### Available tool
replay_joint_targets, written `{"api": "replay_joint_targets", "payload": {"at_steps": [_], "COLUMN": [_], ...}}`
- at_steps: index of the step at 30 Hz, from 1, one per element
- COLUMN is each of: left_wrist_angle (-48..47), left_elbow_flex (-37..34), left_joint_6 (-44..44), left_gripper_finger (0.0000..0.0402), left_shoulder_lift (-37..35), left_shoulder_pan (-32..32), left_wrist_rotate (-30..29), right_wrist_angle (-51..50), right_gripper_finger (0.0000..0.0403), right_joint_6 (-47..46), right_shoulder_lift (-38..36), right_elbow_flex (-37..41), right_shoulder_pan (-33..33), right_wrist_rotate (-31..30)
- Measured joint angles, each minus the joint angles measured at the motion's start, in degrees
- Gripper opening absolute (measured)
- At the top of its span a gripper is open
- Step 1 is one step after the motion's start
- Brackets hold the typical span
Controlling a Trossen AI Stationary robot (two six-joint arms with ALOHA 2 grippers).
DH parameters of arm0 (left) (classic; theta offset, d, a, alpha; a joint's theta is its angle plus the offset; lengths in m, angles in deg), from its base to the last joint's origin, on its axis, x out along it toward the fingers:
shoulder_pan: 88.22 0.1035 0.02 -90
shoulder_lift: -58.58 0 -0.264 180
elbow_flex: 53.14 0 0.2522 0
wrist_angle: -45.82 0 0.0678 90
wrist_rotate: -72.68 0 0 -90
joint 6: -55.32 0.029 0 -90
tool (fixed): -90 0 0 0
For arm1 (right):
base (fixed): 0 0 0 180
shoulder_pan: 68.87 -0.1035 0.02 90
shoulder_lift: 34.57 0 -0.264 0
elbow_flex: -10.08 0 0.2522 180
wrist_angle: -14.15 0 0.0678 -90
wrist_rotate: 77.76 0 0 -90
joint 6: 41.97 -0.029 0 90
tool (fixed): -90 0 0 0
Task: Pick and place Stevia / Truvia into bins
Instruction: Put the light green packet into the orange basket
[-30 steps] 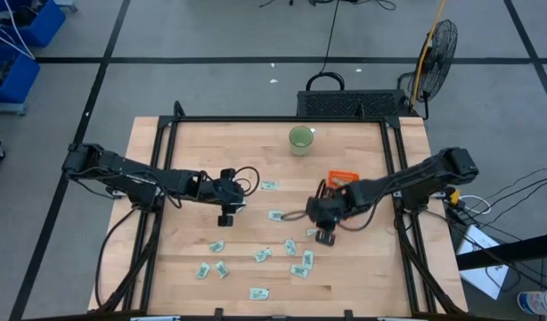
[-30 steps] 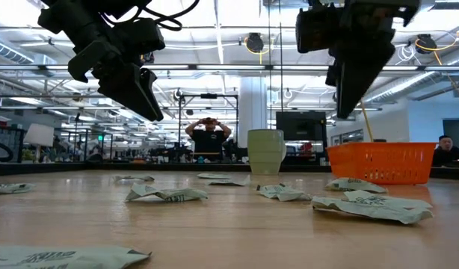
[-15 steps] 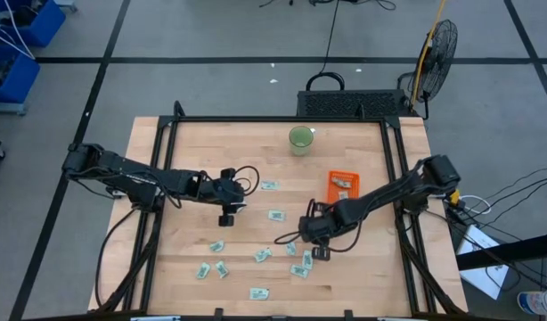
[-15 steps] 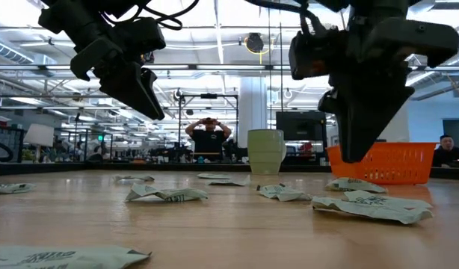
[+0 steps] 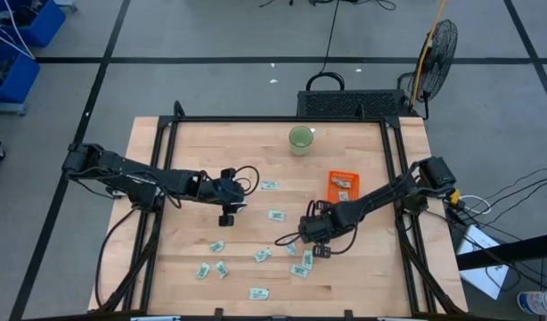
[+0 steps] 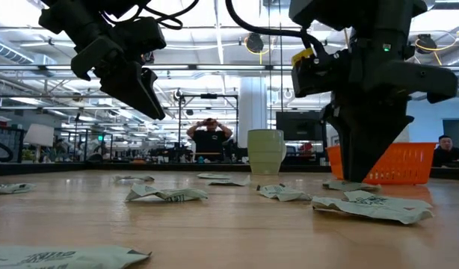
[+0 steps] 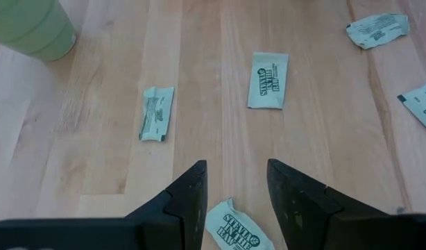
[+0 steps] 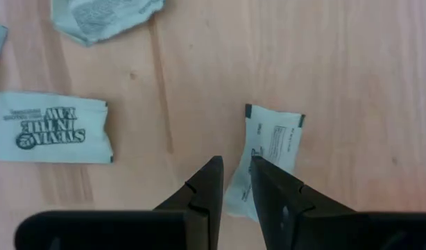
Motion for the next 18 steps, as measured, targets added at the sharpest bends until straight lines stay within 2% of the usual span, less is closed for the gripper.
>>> {"api": "replay_joint_targets", "payload": {"at_steps": [18], "left_wrist_angle": [0.00], "left_elbow_flex": [0.00], "left_joint_6": [0.02], "left_gripper_finger": [0.0157], "left_shoulder_lift": [0.00], "left_shoulder_pan": [-0.02], "left_wrist_rotate": [0.02], "right_wrist_angle": [-2.85], "right_gripper_finger": [0.0071], "right_joint_6": [2.67], "right_shoulder_lift": [-0.14], "right_elbow_flex": [0.00], "right_shoulder_pan": [1.55], "right_wrist_rotate": [-1.52]}}
